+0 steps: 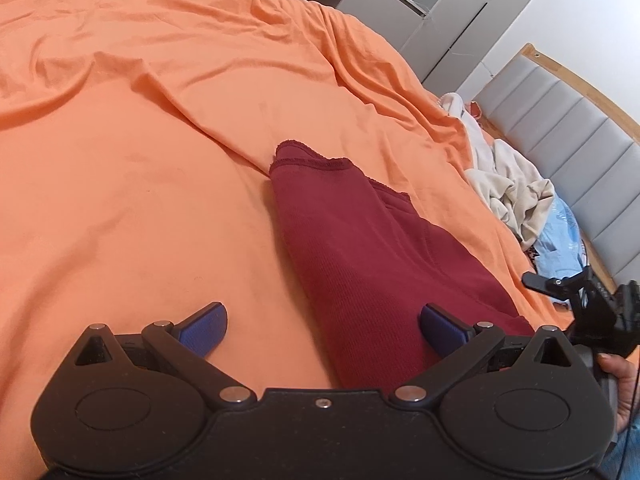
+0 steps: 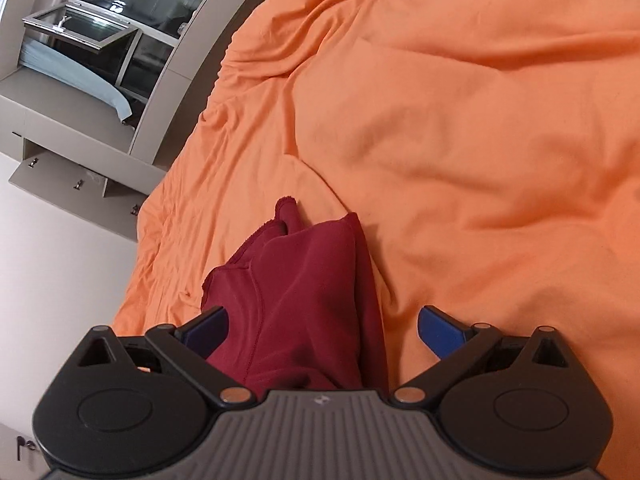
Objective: Fold small clothes
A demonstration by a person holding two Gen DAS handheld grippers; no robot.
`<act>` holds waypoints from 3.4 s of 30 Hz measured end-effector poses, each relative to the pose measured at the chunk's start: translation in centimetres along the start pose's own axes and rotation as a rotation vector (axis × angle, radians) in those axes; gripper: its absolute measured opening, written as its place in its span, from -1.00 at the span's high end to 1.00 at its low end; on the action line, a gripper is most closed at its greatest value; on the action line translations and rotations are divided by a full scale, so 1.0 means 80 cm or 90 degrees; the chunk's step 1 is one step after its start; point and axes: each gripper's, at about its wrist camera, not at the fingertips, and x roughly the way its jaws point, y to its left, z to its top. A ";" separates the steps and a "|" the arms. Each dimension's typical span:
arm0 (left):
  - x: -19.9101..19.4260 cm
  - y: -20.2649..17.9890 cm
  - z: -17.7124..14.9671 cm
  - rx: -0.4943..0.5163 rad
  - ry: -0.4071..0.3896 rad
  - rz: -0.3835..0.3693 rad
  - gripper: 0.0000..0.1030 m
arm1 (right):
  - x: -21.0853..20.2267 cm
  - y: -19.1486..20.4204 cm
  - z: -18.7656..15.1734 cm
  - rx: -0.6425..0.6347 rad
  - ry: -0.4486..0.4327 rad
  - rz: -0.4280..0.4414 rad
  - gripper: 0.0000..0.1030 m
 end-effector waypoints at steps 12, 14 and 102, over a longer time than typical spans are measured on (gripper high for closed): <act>0.031 0.008 0.015 0.011 0.019 -0.049 -0.99 | 0.017 -0.013 -0.004 0.026 -0.001 0.005 -0.04; 0.039 0.010 0.019 0.020 0.037 -0.058 -0.99 | 0.019 -0.011 -0.008 0.016 0.001 -0.009 0.07; -0.057 0.032 0.076 0.205 -0.086 0.233 0.38 | 0.151 0.169 -0.105 -0.321 -0.128 0.032 0.67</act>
